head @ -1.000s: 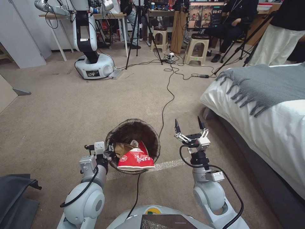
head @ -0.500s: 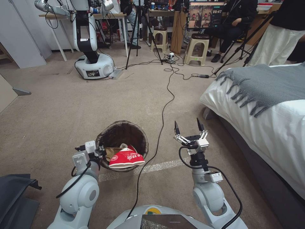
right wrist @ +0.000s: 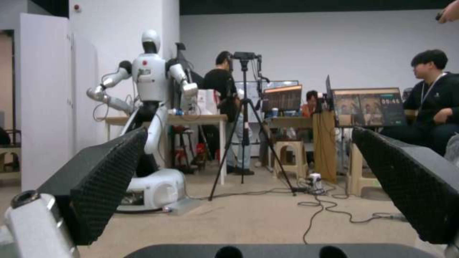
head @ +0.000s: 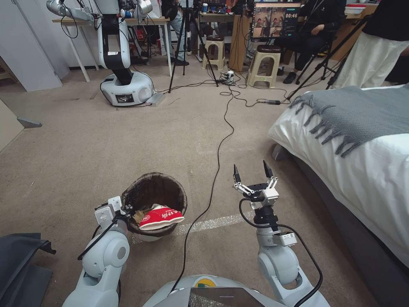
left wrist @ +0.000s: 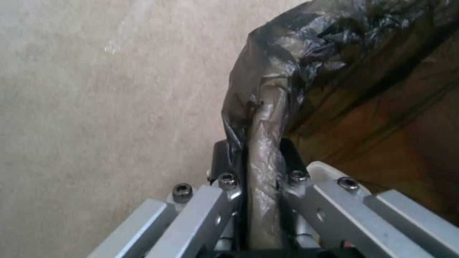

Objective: Pick up the trash bin, then pick up the garbage from the floor and place it into the trash bin.

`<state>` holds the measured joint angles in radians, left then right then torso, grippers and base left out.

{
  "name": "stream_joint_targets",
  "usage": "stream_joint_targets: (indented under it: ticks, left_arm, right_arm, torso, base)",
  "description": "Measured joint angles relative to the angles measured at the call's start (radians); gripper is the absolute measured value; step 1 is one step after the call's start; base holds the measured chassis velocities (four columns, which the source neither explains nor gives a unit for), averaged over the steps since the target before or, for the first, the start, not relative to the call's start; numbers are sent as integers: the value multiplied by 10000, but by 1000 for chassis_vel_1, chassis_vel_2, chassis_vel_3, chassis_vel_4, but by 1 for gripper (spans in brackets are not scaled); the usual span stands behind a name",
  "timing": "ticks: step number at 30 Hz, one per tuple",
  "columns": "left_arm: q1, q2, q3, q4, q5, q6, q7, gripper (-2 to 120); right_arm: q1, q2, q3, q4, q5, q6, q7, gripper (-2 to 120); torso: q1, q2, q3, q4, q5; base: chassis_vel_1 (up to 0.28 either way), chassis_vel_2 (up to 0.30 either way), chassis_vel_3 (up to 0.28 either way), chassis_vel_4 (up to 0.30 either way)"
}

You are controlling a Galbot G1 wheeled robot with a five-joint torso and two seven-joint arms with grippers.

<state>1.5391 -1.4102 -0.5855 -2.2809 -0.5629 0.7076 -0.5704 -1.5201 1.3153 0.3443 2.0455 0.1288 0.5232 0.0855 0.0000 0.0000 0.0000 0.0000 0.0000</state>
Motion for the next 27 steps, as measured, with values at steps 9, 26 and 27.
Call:
stream_joint_targets:
  ticks: [9,26,27]
  left_arm:
    - [-213,-124,22,1011,-373,202,-379,2]
    - [-624,-204,61,1994,-1336,250,-880,5]
    - [-622,-205,61,2050,-1385,258,-868,9]
  right_arm:
    - [-16,12,-4,-282,-61,304,-39,100]
    - [-99,41,49,-485,-156,606,-205,100]
    - [-113,42,54,-486,-160,616,-211,100]
  torso:
    - [0,0,0,0,0]
    - [0,2,-1,1,5]
    - [0,1,0,0,-1]
  base:
    - [0,0,0,0]
    - [0,0,0,0]
    - [0,0,0,0]
